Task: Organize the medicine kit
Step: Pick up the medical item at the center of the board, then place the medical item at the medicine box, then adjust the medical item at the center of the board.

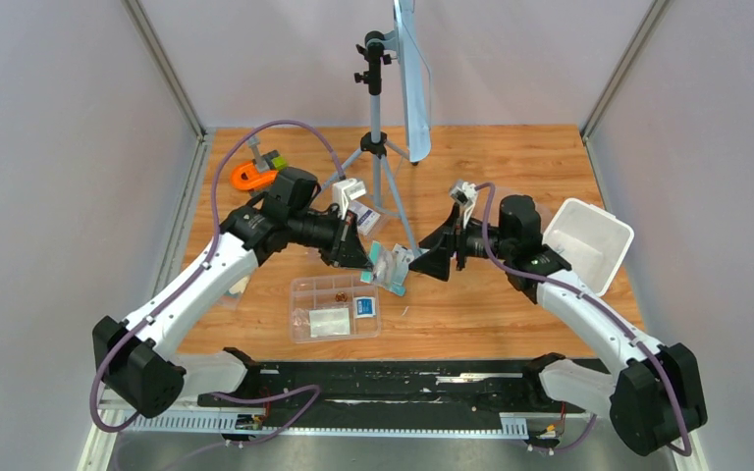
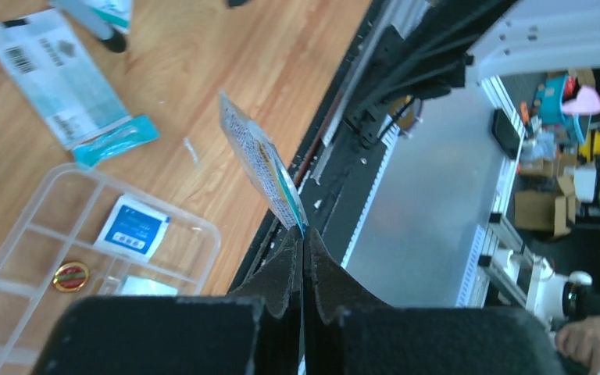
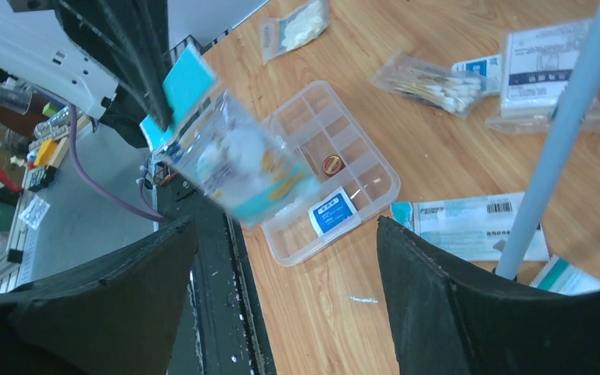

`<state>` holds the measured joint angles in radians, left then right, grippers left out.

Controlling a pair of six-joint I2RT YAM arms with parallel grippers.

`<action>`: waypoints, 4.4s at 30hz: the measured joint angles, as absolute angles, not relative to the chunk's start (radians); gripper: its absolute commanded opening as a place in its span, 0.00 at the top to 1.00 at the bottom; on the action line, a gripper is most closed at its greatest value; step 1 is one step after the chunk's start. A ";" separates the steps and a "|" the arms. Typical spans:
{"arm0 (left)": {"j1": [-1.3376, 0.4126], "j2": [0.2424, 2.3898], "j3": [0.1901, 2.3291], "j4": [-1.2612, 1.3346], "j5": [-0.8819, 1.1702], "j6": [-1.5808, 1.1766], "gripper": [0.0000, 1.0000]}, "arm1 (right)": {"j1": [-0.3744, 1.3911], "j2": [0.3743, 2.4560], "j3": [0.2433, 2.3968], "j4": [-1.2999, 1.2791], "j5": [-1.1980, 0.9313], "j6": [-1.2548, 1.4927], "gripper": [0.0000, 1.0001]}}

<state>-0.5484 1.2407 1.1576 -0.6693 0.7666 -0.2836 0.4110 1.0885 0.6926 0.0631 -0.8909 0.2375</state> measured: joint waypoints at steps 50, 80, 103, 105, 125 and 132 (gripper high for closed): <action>-0.686 1.296 1.308 -0.762 0.609 -0.132 0.00 | -0.001 0.885 0.852 -0.382 -0.554 0.164 1.00; -0.687 1.276 1.242 -0.756 0.537 -0.114 0.00 | -0.484 1.355 0.823 -0.177 -0.196 0.315 0.46; -0.444 1.207 1.032 -0.614 0.374 -0.382 0.00 | 0.269 1.094 0.813 -0.250 -0.163 0.358 0.42; -0.431 1.201 1.019 -0.603 0.356 -0.411 0.00 | 0.315 1.182 0.789 -0.260 -0.145 0.397 0.43; -0.391 1.171 0.997 -0.605 0.249 -0.487 0.00 | 0.400 1.912 1.231 -0.353 0.195 0.527 0.42; -0.384 1.172 0.983 -0.612 0.210 -0.526 0.00 | 0.475 1.922 1.218 -0.347 0.329 0.522 0.42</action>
